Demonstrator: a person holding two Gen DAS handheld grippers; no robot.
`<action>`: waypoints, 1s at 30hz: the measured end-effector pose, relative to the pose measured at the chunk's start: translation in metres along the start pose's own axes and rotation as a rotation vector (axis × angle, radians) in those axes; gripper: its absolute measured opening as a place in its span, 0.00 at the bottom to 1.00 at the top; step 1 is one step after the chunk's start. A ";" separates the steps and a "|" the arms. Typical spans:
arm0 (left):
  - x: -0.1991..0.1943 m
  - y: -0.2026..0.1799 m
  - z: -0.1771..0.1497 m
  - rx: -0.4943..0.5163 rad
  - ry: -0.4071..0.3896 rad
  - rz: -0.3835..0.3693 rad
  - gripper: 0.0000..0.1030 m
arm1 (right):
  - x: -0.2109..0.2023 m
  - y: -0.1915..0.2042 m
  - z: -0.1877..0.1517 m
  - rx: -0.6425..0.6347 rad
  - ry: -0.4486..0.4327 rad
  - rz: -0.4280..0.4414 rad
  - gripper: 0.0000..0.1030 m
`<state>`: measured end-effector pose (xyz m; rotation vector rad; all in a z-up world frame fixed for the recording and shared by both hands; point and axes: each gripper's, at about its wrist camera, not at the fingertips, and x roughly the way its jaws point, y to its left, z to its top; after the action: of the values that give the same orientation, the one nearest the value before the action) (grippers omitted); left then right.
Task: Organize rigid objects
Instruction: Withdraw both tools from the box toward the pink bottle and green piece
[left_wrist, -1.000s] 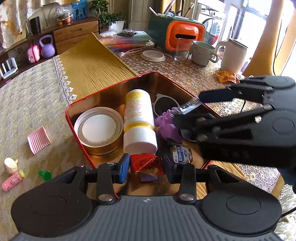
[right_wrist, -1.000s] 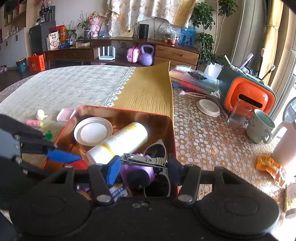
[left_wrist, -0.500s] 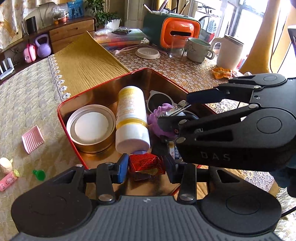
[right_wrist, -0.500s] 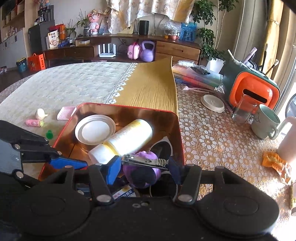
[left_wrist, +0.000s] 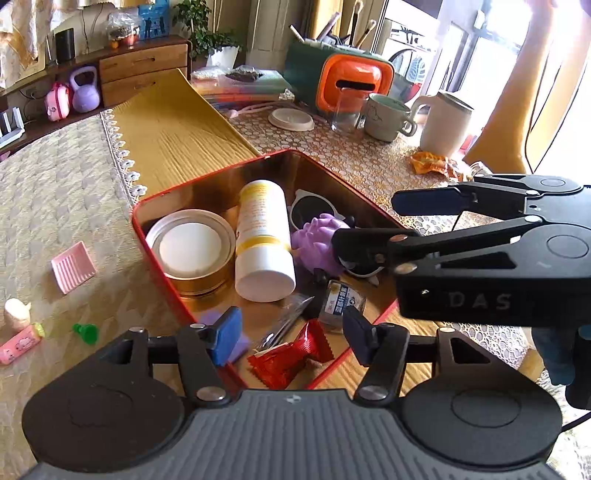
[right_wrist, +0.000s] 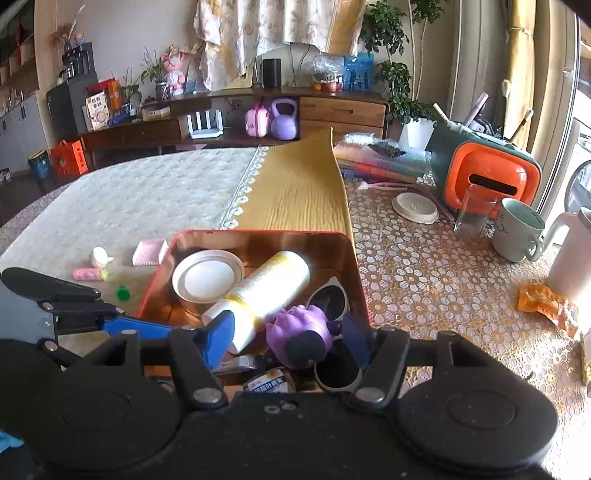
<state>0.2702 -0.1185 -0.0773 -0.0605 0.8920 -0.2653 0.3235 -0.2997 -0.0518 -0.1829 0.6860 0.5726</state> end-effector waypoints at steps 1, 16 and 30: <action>-0.004 0.001 -0.001 -0.001 -0.006 -0.006 0.58 | -0.003 0.001 0.001 0.007 -0.003 0.003 0.62; -0.065 0.034 -0.017 -0.024 -0.086 0.006 0.68 | -0.044 0.035 0.003 0.050 -0.059 0.075 0.71; -0.103 0.109 -0.043 -0.107 -0.118 0.123 0.80 | -0.042 0.092 -0.001 0.024 -0.073 0.155 0.96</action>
<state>0.1974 0.0155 -0.0436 -0.1188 0.7884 -0.0984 0.2454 -0.2417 -0.0228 -0.0859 0.6394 0.7157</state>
